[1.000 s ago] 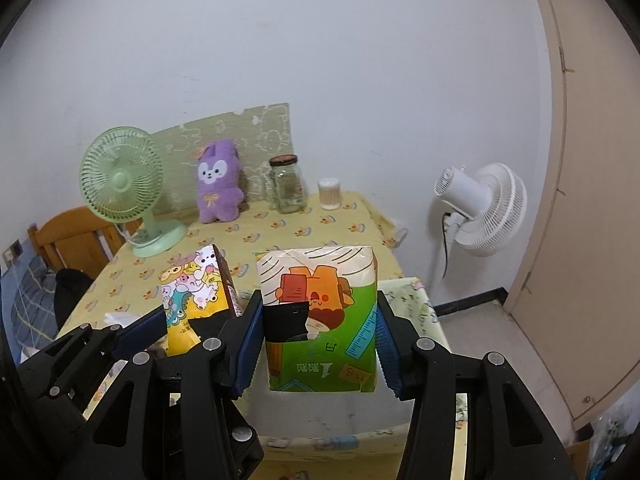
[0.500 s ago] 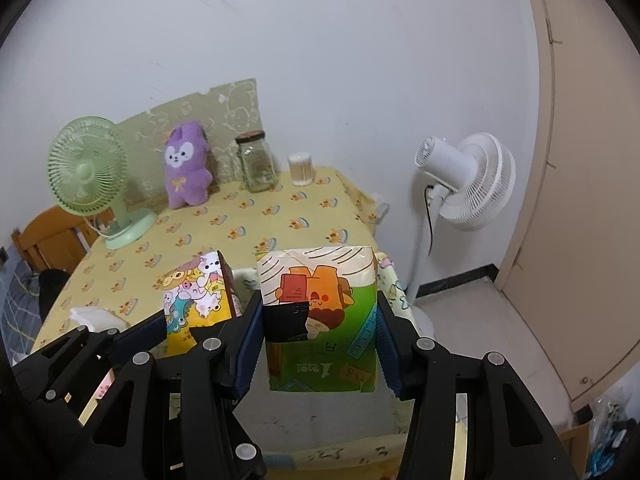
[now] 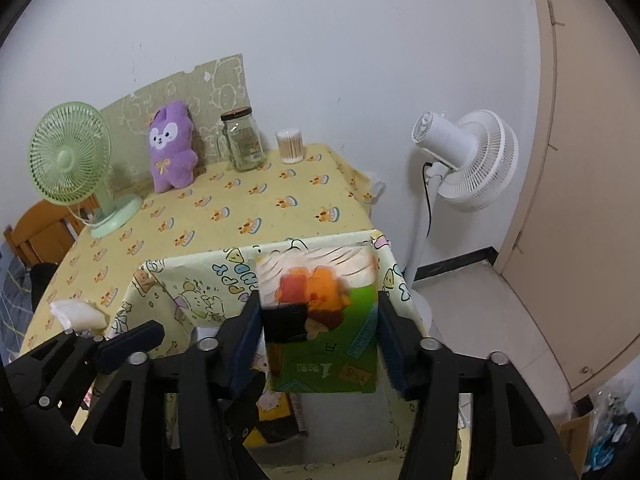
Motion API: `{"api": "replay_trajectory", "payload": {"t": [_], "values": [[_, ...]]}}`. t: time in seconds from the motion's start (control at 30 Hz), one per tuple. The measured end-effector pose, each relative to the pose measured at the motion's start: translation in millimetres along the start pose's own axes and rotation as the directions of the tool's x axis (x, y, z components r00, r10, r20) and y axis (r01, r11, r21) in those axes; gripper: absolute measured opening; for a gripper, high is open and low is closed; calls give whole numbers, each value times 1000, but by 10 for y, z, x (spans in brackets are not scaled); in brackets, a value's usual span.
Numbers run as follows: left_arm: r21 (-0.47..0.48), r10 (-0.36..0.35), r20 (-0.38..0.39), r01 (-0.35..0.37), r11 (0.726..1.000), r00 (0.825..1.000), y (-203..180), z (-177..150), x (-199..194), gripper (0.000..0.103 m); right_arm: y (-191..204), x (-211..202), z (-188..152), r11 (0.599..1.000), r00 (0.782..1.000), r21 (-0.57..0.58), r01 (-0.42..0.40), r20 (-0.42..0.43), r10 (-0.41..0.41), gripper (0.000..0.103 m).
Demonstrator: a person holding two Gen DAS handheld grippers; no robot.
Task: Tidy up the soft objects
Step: 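Lower both items into the gift box and open both tools, then withdraw both tools from the gift box back toward the pile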
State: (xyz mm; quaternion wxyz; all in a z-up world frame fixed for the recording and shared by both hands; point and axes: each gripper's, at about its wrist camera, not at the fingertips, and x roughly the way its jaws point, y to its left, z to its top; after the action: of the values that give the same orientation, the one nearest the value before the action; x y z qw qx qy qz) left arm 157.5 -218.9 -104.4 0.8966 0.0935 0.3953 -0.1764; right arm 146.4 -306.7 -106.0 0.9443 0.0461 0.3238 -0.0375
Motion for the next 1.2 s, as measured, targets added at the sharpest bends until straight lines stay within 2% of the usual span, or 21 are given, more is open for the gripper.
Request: {"api": "replay_trajectory", "payload": {"t": [0.03, 0.33, 0.63, 1.2], "values": [[0, -7, 1, 7, 1000, 1000, 1, 0, -2, 77, -4, 4, -4, 1000, 1000, 2, -4, 2, 4, 84], [5, -14, 26, 14, 1000, 1000, 12, -18, -95, 79, 15, -74, -11, 1000, 1000, 16, -4, 10, 4, 91], [6, -29, 63, 28, 1000, 998, 46, -69, -299, 81, 114, -270, -21, 1000, 1000, 14, 0, 29, -1, 91], [-7, 6, 165, -5, 1000, 986, 285, -166, -805, 85, 486, -695, 5, 999, 996, -41, 10, 89, -7, 92]]}}
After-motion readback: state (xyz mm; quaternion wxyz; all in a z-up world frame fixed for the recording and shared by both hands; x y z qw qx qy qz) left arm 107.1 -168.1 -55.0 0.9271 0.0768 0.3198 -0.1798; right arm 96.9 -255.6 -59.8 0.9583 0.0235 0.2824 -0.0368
